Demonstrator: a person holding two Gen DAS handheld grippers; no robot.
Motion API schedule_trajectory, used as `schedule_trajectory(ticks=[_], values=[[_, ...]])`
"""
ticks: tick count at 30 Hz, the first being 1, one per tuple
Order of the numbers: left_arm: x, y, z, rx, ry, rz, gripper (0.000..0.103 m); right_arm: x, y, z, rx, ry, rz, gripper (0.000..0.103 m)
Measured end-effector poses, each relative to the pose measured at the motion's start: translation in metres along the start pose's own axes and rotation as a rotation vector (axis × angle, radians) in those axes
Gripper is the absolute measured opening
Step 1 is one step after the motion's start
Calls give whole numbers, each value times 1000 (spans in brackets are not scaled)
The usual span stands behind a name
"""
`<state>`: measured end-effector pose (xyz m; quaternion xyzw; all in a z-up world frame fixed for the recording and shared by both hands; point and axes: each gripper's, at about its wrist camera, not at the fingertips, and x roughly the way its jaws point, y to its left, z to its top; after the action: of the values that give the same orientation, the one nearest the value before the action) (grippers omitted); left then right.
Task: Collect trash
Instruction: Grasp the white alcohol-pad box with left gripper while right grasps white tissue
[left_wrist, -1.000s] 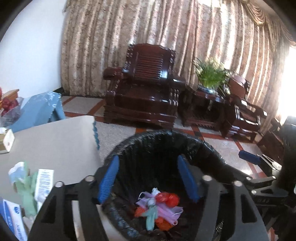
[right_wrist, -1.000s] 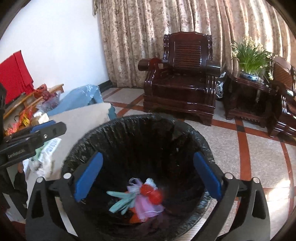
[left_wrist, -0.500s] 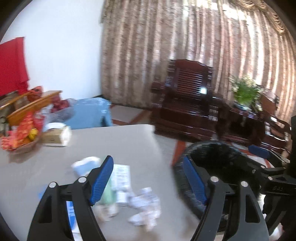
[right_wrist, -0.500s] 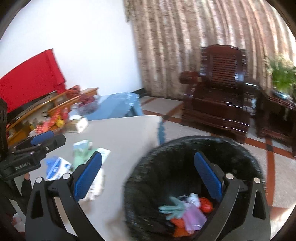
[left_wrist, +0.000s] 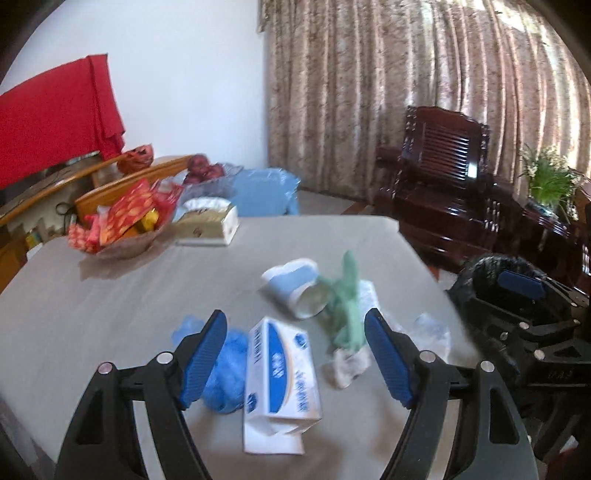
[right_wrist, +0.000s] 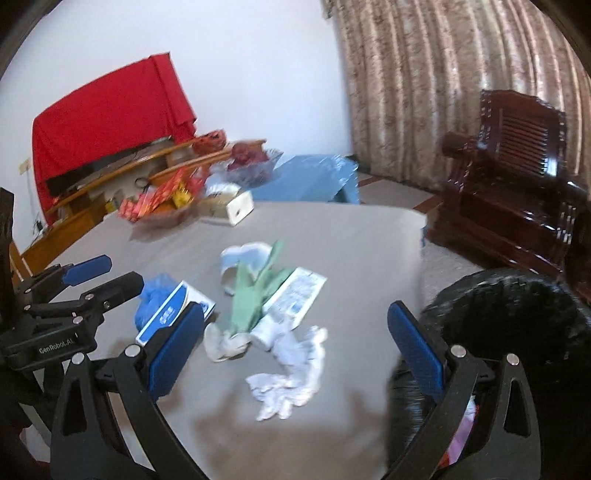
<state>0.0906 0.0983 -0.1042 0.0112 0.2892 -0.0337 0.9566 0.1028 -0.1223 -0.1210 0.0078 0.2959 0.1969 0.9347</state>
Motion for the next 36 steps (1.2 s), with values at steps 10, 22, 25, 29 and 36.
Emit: schedule_trajectory(ticks=[10, 22, 25, 29, 36], values=[[24, 18, -18, -43, 65, 14, 70, 47, 0, -22, 1, 117, -20, 82], [48, 16, -33, -44, 145, 13, 57, 81, -4, -42, 4, 264, 13, 51], [54, 17, -37, -53, 167, 5, 46, 84, -4, -43, 4, 285, 40, 30], [57, 15, -41, -57, 189, -15, 31, 81, -2, -42, -12, 275, 45, 23], [51, 2, -36, -47, 175, -52, 23, 69, -2, -34, -20, 246, 52, 19]])
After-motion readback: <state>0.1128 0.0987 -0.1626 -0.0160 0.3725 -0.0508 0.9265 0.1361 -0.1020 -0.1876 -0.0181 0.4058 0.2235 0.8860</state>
